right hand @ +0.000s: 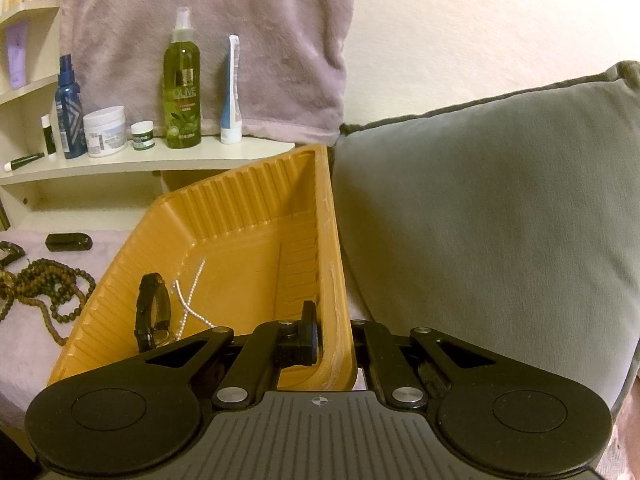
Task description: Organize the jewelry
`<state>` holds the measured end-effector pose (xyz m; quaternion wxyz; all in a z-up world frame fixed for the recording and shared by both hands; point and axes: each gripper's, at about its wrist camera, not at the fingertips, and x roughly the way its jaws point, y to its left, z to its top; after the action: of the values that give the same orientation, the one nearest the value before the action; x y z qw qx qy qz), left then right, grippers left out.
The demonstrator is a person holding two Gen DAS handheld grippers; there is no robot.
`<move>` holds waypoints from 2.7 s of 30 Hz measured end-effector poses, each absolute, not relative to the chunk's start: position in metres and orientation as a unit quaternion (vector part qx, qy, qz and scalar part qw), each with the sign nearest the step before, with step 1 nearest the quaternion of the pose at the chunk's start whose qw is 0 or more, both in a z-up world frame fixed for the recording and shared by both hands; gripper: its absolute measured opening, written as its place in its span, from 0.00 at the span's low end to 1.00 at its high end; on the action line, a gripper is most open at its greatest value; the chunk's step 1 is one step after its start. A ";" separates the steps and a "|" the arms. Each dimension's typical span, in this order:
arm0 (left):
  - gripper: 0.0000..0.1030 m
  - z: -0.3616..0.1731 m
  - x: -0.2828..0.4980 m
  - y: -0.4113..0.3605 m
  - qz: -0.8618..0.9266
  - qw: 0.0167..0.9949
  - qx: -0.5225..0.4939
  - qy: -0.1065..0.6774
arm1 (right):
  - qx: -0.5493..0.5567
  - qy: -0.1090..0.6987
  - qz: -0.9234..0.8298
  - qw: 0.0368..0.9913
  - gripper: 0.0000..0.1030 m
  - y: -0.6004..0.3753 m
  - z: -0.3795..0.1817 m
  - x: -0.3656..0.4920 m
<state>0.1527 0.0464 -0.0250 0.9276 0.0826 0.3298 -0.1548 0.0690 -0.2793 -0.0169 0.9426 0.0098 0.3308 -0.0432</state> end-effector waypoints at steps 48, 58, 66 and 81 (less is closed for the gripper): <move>0.19 -0.015 0.124 -0.056 -0.255 0.909 0.034 0.327 | 0.024 0.326 -0.045 0.944 0.04 -0.278 -0.013 0.065; 0.21 -0.045 0.113 0.028 -0.081 0.944 0.050 0.315 | 0.022 0.327 -0.045 0.944 0.04 -0.279 -0.014 0.066; 0.21 -0.072 0.101 0.065 -0.034 0.939 0.057 0.339 | 0.017 0.330 -0.047 0.943 0.04 -0.280 -0.017 0.068; 0.21 -0.088 0.116 0.056 -0.049 0.932 0.093 0.346 | 0.007 0.334 -0.048 0.941 0.04 -0.280 -0.019 0.072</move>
<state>0.1155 0.0560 -0.0876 0.9321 0.0935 0.3464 -0.0492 0.0716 -0.2797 -0.0194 0.9414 0.0074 0.3338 -0.0483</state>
